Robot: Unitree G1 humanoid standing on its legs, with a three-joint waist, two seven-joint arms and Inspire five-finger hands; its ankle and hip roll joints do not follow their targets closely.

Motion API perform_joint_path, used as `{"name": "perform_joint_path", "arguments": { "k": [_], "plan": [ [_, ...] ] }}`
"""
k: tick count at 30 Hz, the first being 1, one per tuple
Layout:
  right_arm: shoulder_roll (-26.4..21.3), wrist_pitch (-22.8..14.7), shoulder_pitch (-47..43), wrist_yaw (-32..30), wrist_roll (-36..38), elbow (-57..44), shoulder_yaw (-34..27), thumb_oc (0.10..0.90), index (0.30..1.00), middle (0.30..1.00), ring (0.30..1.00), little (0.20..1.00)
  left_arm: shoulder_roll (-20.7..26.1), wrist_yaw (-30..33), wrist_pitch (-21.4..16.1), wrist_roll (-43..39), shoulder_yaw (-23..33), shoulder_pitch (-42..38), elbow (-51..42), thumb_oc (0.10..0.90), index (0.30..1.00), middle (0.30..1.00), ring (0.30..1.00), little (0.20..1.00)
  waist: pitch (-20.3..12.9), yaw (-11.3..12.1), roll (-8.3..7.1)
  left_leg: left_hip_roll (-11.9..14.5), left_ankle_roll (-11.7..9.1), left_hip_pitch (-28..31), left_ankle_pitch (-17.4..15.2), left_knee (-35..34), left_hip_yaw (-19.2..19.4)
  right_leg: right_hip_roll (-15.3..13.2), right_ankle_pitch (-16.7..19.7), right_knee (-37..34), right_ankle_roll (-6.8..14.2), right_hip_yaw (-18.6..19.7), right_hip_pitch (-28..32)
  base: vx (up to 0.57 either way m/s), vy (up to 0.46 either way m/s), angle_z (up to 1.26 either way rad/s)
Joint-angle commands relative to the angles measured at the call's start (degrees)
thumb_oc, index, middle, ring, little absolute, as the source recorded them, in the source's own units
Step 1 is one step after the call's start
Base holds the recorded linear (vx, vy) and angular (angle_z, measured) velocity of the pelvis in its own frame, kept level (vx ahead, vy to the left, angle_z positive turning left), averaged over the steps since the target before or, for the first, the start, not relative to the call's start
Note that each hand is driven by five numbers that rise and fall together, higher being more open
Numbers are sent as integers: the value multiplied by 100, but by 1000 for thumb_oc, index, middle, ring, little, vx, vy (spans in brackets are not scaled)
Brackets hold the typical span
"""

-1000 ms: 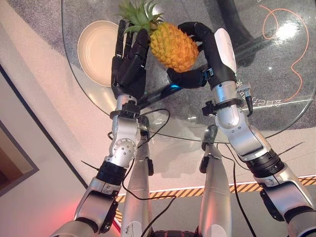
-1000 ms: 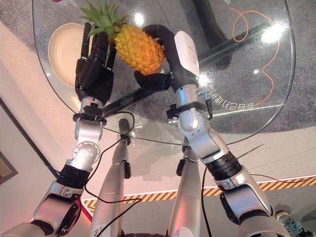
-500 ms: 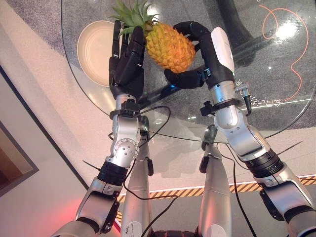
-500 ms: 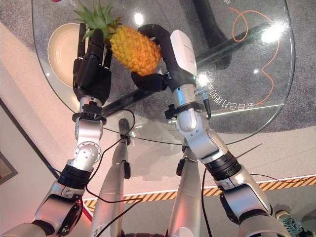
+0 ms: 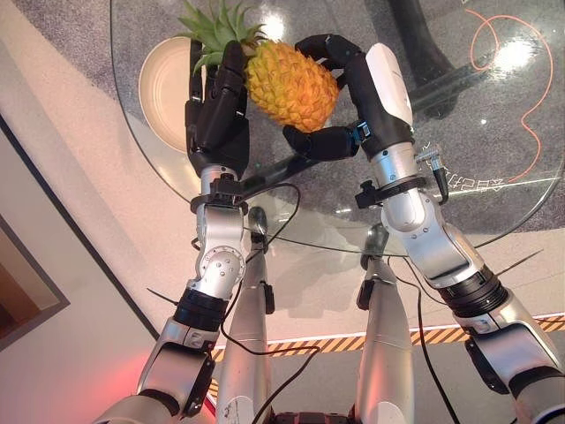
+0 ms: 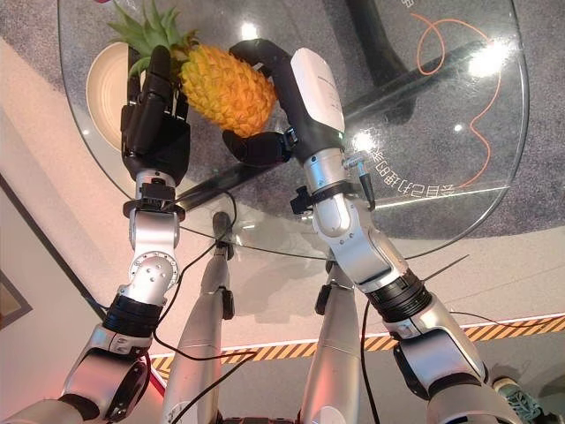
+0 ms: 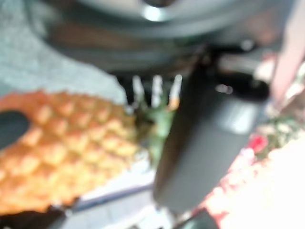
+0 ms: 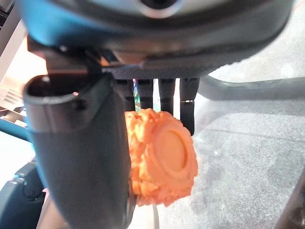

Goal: Pick up the fruit to the plate

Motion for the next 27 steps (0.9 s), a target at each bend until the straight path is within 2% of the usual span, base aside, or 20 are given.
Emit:
{"name": "perform_joint_path", "arguments": {
  "k": [1,10,13,14,15,16,17,27],
  "plan": [
    [144,-1296,-1013,74,-337,-1466,232,100,300,300,300,200,140,-140,-111,289,-180,-512,-734,800,900,900,900,900,-139,91,-261,98,-131,-8,-424,384,-133,124,1150,-1131,36,-359,365,0,0,0],
    [40,-1435,-1148,187,-329,-1518,321,100,300,300,300,200,236,-130,11,231,-216,-552,-721,800,900,900,900,900,-139,96,-262,95,-128,-67,-379,397,-142,121,1202,-1158,36,-362,330,0,0,0],
    [10,-1447,-1174,226,-332,-1546,353,100,300,300,300,200,234,-295,0,198,-235,-542,-743,800,900,900,900,900,-139,98,-262,92,-130,-82,-379,411,-141,122,1200,-1158,34,-359,326,0,0,0],
    [1,-1458,-1156,251,-321,-1551,360,100,300,300,300,200,242,-426,-31,173,-249,-513,-752,597,726,726,726,697,-139,101,-261,98,-135,-38,-423,419,-140,122,1156,-1142,42,-359,365,0,0,0],
    [-25,-1481,-1166,243,-307,-1547,383,100,300,300,300,200,260,-560,-68,203,-256,-517,-744,432,585,585,585,532,-139,102,-264,102,-139,-51,-427,425,-140,121,1153,-1138,43,-364,354,0,0,0],
    [-36,-1486,-1163,246,-298,-1562,385,100,300,300,300,200,278,-616,-89,220,-269,-517,-760,191,378,378,378,291,-139,103,-267,106,-141,-50,-430,424,-143,119,1153,-1141,43,-367,357,0,0,0],
    [-40,-1499,-1153,247,-294,-1564,387,100,300,300,300,200,297,-669,-96,202,-284,-527,-770,100,300,300,300,200,-139,104,-271,107,-143,-45,-431,422,-147,116,1156,-1144,45,-369,364,0,0,0],
    [-36,-1530,-1164,238,-321,-1522,393,100,300,300,300,200,313,-878,-284,221,-288,-603,-703,100,300,300,300,200,-139,82,-303,120,-142,-15,-450,414,-146,139,1156,-1152,47,-346,375,0,0,0]
  ]
}}
